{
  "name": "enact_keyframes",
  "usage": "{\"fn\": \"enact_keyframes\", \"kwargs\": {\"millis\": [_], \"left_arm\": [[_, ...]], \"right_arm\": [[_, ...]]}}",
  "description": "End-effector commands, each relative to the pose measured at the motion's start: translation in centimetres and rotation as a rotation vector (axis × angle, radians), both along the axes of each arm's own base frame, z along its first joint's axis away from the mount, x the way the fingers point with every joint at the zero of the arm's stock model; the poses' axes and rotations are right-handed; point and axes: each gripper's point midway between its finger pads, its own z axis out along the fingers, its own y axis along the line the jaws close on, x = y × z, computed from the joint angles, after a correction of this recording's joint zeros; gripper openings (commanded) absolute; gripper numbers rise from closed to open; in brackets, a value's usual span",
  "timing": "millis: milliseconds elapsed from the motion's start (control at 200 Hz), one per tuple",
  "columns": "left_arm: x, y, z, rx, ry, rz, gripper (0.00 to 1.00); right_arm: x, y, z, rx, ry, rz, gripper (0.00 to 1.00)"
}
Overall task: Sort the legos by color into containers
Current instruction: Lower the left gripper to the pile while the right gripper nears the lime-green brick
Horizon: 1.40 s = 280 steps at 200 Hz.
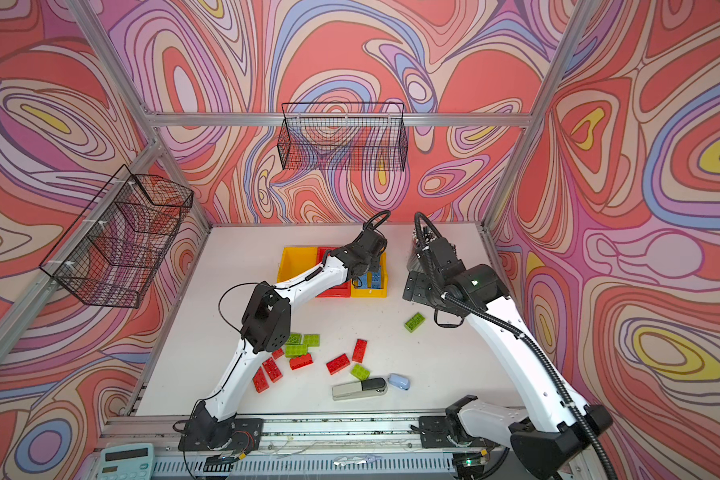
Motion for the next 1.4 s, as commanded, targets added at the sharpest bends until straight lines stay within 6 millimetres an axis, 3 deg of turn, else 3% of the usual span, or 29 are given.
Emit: {"fn": "enact_keyframes", "kwargs": {"millis": [0, 180, 386, 481, 751, 866, 946, 1082, 1167, 1397], "left_arm": [[0.5, 0.4, 3.8, -0.033, -0.094, -0.002, 0.52], [-0.6, 2.9, 7.2, -0.022, -0.176, 0.044, 0.51], [-4.4, 9.7, 9.6, 0.029, -0.209, 0.202, 0.47], [-7.4, 13.9, 9.9, 0.042, -0.182, 0.293, 0.46], [-19.5, 26.7, 6.3, 0.094, -0.053, 0.587, 0.42], [-24.3, 31.5, 5.2, 0.095, -0.029, 0.711, 0.42], [-26.8, 33.8, 4.3, 0.076, -0.017, 0.765, 0.42], [-29.1, 35.7, 3.1, 0.057, -0.003, 0.800, 0.42], [-29.9, 35.7, 2.3, 0.056, 0.045, 0.795, 0.42], [-28.2, 33.1, 1.4, 0.064, 0.092, 0.684, 0.44]], "right_arm": [[-0.4, -0.4, 0.9, 0.006, -0.022, -0.021, 0.98], [-0.3, 0.1, 0.8, 0.025, -0.031, 0.004, 0.98], [0.1, 1.4, -0.5, 0.049, -0.012, 0.072, 0.98], [0.3, 2.0, -1.6, 0.047, 0.016, 0.109, 0.98], [0.3, 2.8, -6.8, 0.038, 0.098, 0.157, 0.98], [0.6, 2.6, -9.0, 0.019, 0.125, 0.138, 0.98], [1.0, 2.5, -10.2, 0.008, 0.130, 0.121, 0.98], [1.3, 2.4, -12.3, 0.004, 0.142, 0.088, 0.97], [1.1, 2.3, -13.5, 0.020, 0.151, 0.058, 0.97], [0.6, 0.8, -14.8, 0.007, 0.147, -0.038, 0.97]]}}
